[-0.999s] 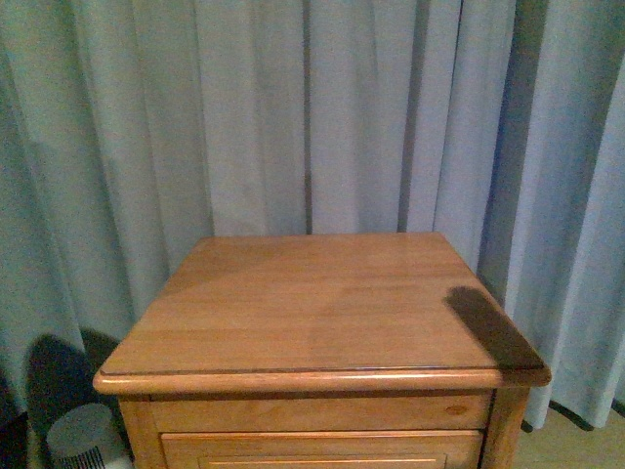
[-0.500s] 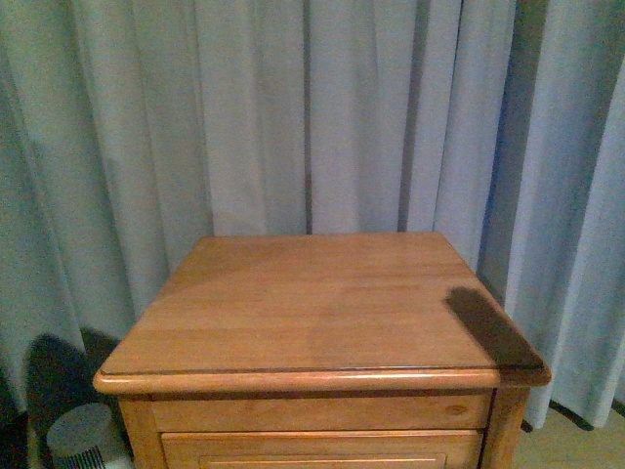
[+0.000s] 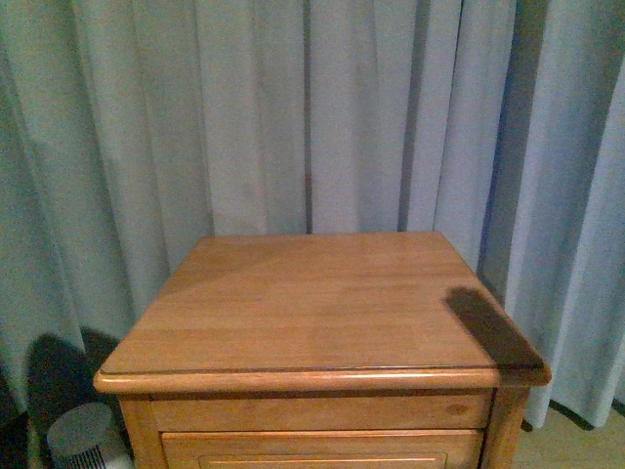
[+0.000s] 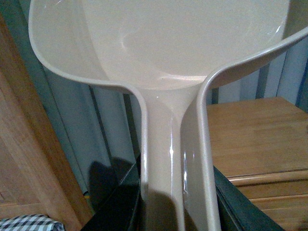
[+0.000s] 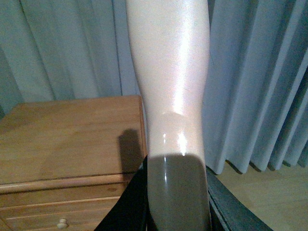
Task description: Clean up trash
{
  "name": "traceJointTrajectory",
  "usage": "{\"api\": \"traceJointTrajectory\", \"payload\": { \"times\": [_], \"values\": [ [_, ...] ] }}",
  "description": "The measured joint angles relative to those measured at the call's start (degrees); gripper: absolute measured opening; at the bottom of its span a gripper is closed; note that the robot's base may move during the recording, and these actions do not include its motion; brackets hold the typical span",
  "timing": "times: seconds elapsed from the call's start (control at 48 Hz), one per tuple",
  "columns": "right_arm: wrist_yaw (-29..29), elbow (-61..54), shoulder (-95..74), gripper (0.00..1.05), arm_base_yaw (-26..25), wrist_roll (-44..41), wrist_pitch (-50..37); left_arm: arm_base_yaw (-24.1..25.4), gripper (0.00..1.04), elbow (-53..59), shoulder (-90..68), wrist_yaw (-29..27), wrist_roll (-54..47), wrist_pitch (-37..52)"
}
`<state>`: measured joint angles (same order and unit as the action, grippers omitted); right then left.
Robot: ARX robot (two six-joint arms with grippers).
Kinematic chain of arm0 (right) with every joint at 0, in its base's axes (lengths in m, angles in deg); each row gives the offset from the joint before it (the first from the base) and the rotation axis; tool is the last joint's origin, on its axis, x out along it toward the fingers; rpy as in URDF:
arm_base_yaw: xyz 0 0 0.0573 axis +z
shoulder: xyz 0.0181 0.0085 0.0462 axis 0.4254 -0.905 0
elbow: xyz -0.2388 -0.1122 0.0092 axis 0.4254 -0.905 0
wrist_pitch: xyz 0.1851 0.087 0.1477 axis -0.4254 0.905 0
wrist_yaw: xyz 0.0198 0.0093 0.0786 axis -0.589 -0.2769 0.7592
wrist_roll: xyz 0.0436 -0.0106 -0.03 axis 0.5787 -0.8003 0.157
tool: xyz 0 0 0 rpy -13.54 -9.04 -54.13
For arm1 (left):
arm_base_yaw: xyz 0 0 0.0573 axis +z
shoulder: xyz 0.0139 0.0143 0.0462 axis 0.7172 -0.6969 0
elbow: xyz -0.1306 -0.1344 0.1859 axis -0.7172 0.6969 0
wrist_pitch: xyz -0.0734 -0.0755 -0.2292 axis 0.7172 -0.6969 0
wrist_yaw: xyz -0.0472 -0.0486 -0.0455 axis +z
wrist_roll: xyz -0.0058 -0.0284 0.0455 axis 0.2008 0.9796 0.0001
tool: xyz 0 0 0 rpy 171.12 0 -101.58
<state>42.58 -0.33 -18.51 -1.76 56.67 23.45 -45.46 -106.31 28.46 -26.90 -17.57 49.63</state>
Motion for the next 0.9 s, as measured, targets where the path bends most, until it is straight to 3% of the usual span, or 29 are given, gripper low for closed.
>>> {"api": "traceJointTrajectory", "payload": {
  "times": [0.895],
  "values": [
    [0.04, -0.26, -0.07, 0.19, 0.31, 0.00, 0.07, -0.24, 0.27, 0.37, 0.02, -0.17, 0.07, -0.13]
  ]
}}
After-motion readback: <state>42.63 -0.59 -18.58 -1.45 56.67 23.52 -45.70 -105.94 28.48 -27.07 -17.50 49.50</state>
